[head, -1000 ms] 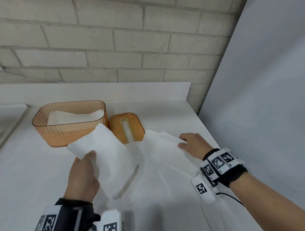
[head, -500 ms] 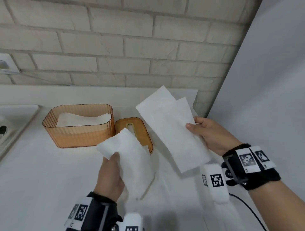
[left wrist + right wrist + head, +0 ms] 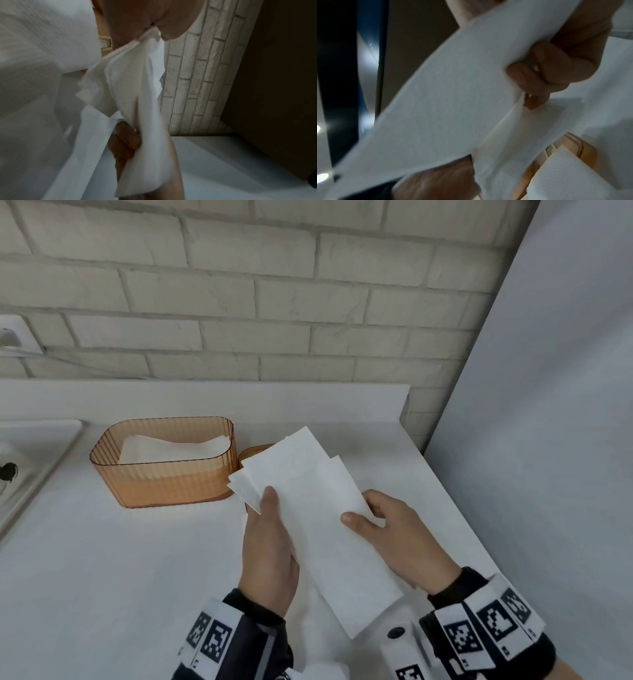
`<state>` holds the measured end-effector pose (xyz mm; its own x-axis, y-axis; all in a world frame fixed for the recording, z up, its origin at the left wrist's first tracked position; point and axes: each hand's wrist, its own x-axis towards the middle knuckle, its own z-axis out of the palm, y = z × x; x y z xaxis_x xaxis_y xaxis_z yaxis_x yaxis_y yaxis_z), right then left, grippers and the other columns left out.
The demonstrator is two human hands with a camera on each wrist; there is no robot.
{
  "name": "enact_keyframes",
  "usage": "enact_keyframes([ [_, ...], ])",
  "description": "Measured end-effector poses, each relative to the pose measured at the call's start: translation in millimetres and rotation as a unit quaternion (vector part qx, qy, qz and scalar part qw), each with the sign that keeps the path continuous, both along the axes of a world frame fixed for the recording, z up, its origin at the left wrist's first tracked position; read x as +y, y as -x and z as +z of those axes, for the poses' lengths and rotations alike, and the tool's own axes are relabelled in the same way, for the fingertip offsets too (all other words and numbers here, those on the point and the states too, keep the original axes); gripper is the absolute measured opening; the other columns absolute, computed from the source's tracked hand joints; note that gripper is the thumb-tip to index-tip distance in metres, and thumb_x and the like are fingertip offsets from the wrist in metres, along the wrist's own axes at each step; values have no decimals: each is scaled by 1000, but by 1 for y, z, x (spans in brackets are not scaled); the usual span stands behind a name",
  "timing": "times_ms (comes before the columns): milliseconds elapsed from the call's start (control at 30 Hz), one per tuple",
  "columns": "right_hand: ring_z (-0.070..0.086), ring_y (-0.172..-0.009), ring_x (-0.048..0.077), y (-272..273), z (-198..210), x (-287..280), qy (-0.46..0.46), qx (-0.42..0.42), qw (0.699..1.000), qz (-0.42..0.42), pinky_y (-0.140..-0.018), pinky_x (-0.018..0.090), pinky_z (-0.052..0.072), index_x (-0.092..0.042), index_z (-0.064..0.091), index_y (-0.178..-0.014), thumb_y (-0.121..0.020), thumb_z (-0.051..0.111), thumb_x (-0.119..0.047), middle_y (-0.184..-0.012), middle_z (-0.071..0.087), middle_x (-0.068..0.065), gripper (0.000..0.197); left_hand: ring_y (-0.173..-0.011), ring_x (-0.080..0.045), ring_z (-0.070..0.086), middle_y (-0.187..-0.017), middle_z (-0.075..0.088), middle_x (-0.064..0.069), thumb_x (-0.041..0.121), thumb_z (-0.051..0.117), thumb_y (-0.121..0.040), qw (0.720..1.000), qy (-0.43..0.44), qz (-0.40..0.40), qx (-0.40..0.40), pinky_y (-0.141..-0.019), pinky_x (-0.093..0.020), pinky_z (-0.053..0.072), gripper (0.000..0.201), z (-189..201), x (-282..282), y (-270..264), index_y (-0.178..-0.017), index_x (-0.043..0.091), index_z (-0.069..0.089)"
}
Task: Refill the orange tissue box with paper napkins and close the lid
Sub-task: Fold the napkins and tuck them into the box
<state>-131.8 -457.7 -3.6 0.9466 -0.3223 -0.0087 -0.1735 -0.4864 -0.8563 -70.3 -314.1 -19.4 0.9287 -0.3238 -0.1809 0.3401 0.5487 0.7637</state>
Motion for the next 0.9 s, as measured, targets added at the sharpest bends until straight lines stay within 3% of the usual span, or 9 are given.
enact_keyframes([
  [100, 58, -66, -1, 3, 7, -13, 13, -32, 998, -49, -57, 9, 43, -25, 61, -93, -86, 64, -26, -78, 57, -10, 8, -105, -20, 66, -115, 70, 0, 28, 33, -104, 1000, -1, 17, 8, -85, -37, 52, 32, 1, 3, -4, -128, 25, 53],
  [200, 56, -76, 9, 3, 25, -36, 33, -92, 990, -106, -68, 13, 41, -22, 60, -80, -87, 63, -20, -79, 59, -8, 8, -104, -19, 64, -116, 68, 1, 27, 33, -104, 1000, -3, 28, 11, -81, -34, 51, 32, 0, 7, -7, -131, 24, 51],
  [300, 57, -76, 12, -1, 44, -37, -73, -151, 981, -101, -73, 28, 44, -20, 62, -78, -88, 62, -21, -79, 64, -5, 10, -106, -20, 63, -117, 67, 0, 27, 33, -104, 1000, -11, 8, 21, -86, -36, 50, 34, -2, 6, -5, -133, 21, 50],
  [400, 59, -72, 11, -9, 48, -18, -188, -157, 967, -76, -70, 28, 47, -18, 63, -80, -89, 59, -19, -78, 67, -2, 10, -104, -20, 67, -113, 70, -1, 28, 32, -104, 1000, -13, -26, 11, -87, -38, 50, 34, -3, 2, 1, -130, 21, 53],
  [467, 58, -75, 11, -16, 37, -6, -128, -144, 978, -81, -73, 24, 46, -17, 62, -82, -90, 59, -19, -81, 65, -2, 9, -109, -21, 65, -117, 69, -2, 29, 32, -104, 999, -16, -48, -9, -92, -42, 49, 35, -1, -1, 6, -129, 18, 55],
  [567, 50, -70, 3, -21, 19, 7, -20, -128, 987, -93, -64, 6, 39, -19, 58, -81, -90, 60, -21, -79, 59, -7, 9, -113, -26, 62, -120, 67, -8, 31, 37, -100, 997, -36, -58, -31, -96, -44, 48, 40, 3, -1, 12, -122, 5, 57],
  [667, 51, -80, 5, -21, 10, 9, 37, -121, 986, -111, -67, 3, 37, -19, 55, -92, -92, 56, -23, -92, 57, -7, 4, -108, -21, 65, -118, 69, -4, 47, 29, -99, 998, -18, -64, -18, -96, -39, 50, 49, 4, 5, 13, -123, 16, 59],
  [767, 51, -82, 4, -18, 11, 13, -25, -47, 994, -100, -63, 6, 39, -20, 44, -120, -97, 44, -30, -96, 50, -15, 24, -113, -22, 64, -120, 68, -4, 60, 30, -92, 998, -2, -69, -14, -102, -43, 44, 61, 5, 7, 13, -128, 20, 58],
  [900, 55, -87, 1, -10, 11, 33, -39, 12, 999, -22, -66, 10, 43, -19, 34, -134, -100, 34, -32, -108, 56, -7, 36, -103, -24, 68, -113, 71, -6, 43, 41, -96, 993, -50, -102, -35, -88, -41, 53, 41, 5, -2, 21, -125, 20, 59],
])
